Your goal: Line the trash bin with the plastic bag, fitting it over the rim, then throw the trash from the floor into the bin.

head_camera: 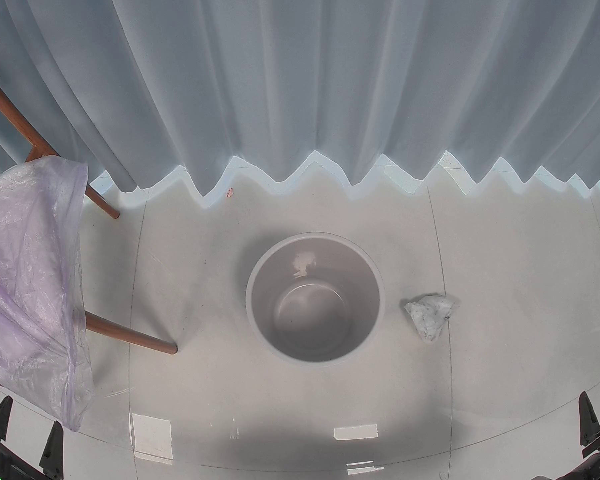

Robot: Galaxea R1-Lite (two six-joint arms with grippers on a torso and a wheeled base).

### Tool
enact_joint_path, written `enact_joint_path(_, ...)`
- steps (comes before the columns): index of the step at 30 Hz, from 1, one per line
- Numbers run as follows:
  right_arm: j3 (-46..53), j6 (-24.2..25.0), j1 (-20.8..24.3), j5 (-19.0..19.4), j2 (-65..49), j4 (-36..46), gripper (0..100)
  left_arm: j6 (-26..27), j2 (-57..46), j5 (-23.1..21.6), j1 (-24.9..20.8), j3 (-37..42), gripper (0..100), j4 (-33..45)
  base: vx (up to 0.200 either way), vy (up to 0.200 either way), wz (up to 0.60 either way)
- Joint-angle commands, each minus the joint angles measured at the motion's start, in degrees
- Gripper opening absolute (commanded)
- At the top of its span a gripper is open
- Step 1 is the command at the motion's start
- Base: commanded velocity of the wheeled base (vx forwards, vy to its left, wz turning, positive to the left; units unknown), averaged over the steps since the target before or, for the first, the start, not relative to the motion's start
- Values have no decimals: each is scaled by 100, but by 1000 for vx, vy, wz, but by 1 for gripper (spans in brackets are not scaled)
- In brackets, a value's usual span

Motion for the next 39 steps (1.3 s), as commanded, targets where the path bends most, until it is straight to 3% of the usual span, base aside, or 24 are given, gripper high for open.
enact_joint_path(1,101,-2,1,0,-96,-1,100,-22,-75,11,5,101,100,-33,0,0,0)
enact_joint_path(4,101,-2,1,0,-96,-1,100,13,-75,55,5,101,100,-938,0,0,0)
enact_joint_path(14,101,-2,1,0,-96,-1,100,312,-66,345,-4,57,100,-1580,0,0,0)
enact_joint_path(22,101,-2,1,0,-96,-1,100,399,-66,459,-4,-329,100,-1096,0,0,0)
enact_joint_path(39,101,-2,1,0,-96,-1,100,716,-66,380,-4,-224,100,-815,0,0,0)
